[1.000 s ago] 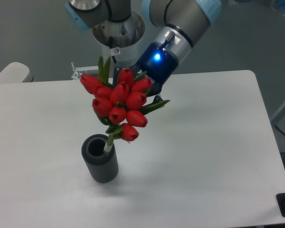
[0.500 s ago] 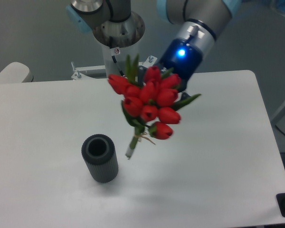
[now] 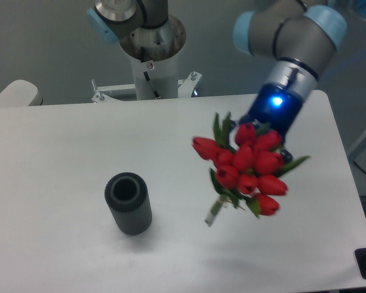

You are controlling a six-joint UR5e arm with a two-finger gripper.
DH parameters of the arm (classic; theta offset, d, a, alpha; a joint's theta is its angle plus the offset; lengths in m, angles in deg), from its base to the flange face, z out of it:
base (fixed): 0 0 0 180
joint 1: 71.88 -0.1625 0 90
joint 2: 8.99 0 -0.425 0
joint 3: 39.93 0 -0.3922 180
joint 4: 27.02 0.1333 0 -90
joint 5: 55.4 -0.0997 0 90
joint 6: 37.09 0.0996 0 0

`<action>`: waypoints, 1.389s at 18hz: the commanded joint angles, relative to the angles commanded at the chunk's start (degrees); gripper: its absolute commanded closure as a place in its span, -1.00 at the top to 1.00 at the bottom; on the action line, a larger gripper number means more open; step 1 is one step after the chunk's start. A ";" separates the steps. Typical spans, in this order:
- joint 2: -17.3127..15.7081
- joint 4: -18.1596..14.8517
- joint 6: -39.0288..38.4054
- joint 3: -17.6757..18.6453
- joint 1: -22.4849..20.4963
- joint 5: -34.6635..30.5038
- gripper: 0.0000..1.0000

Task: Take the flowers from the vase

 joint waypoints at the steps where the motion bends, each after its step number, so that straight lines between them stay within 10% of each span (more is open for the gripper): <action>1: 0.70 -0.09 0.70 -0.35 -0.18 0.00 -0.50; 25: 2.20 -0.17 7.12 0.35 -0.88 -3.61 -0.50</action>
